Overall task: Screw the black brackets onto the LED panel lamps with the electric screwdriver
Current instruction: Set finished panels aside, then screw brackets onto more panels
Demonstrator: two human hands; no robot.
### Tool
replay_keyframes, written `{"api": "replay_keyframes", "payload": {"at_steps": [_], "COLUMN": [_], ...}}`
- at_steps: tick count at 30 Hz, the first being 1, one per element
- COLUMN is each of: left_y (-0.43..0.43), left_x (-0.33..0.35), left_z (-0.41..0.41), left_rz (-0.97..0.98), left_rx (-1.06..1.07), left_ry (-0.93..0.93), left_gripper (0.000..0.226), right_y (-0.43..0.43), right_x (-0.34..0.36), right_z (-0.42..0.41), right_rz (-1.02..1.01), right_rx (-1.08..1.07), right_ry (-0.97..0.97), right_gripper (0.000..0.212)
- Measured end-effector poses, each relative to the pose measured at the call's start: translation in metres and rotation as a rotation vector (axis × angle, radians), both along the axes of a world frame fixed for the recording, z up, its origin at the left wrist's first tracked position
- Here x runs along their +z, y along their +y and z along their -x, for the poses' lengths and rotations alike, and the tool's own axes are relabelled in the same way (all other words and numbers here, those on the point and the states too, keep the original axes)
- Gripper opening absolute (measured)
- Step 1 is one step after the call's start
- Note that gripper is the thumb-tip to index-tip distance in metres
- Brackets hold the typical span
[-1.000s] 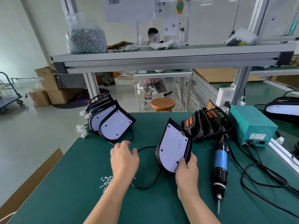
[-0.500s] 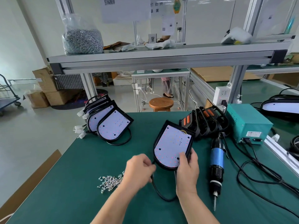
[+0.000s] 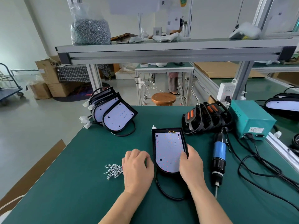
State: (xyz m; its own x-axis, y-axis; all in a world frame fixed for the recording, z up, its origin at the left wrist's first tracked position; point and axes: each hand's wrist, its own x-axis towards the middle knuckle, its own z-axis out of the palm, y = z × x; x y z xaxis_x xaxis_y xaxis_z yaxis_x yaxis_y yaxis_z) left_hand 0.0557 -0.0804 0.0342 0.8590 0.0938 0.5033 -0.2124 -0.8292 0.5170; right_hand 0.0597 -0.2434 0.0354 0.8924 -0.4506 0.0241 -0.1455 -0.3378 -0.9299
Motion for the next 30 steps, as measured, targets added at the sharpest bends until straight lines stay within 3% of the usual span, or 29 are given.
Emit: {"api": "replay_keyframes", "payload": {"at_steps": [2, 5, 7, 14, 22, 24, 28, 30], "left_y": [0.014, 0.045, 0.059, 0.049, 0.039, 0.035, 0.013, -0.004], "left_x": [-0.005, -0.011, -0.013, -0.013, -0.021, -0.019, -0.002, 0.003], "left_z": [0.003, 0.000, -0.004, -0.018, -0.005, -0.001, 0.012, 0.018], "left_rz": [-0.105, -0.201, -0.245, -0.369, -0.332, -0.242, 0.135, 0.261], "left_rx": [0.090, 0.280, 0.312, -0.129, -0.306, -0.294, -0.222, -0.242], "left_ry": [-0.031, 0.356, 0.528, 0.415, 0.319, 0.255, 0.011, 0.041], "left_gripper": [0.027, 0.078, 0.088, 0.052, 0.050, 0.048, 0.036, 0.038], "right_y": [0.000, -0.004, -0.005, -0.003, -0.004, 0.000, 0.006, 0.007], "right_x": [-0.001, -0.001, 0.000, 0.004, -0.001, 0.001, 0.003, 0.002], "right_z": [0.002, 0.007, 0.011, 0.035, 0.061, 0.062, 0.066, 0.068], "right_rz": [0.044, 0.056, 0.062, 0.125, 0.116, 0.082, 0.066, 0.065], "right_rx": [-0.006, -0.020, -0.010, 0.026, 0.017, 0.020, 0.002, 0.001], "right_ry": [0.019, 0.038, 0.047, 0.070, 0.028, 0.012, -0.044, -0.050], "right_gripper": [0.041, 0.044, 0.047, 0.061, 0.061, 0.062, 0.066, 0.067]}}
